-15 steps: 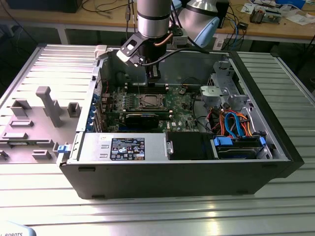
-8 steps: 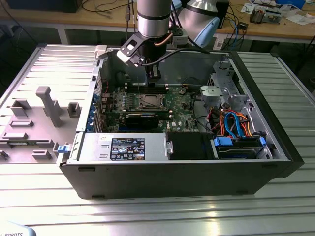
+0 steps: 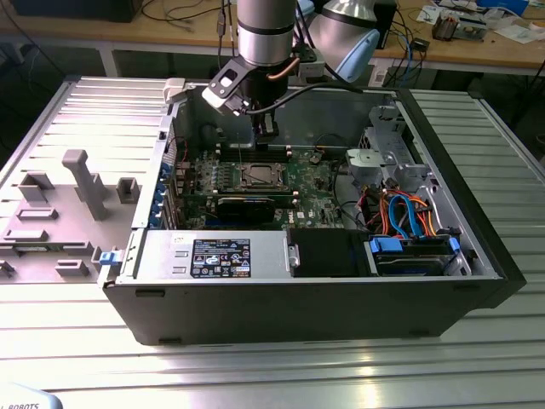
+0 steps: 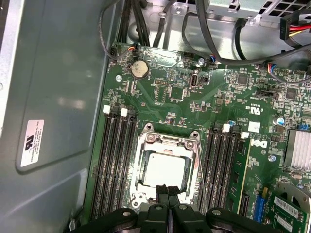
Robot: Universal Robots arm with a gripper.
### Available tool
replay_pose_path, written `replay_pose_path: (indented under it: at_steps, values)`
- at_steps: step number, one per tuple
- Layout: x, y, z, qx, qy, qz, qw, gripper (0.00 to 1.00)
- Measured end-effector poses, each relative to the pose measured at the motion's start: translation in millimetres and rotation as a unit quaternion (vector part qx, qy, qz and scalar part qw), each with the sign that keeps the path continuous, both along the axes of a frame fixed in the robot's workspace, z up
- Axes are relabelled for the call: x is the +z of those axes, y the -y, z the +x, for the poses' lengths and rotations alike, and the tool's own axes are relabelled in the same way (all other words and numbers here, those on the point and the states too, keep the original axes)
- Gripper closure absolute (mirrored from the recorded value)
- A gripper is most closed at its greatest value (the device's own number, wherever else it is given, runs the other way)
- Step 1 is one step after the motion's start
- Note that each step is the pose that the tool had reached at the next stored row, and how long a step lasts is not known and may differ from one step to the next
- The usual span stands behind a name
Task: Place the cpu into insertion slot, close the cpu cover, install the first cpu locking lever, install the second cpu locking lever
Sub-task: 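Install the first cpu locking lever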
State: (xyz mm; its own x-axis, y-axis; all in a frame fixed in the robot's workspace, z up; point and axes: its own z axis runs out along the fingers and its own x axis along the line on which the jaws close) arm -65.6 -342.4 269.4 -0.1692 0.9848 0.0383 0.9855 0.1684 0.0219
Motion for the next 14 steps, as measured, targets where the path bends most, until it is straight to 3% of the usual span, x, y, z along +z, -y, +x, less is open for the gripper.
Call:
replay_pose_path:
  at_steps: [14]
  values:
    - [0.0,0.0,0.0,0.005,0.0,0.0,0.99999,0.89]
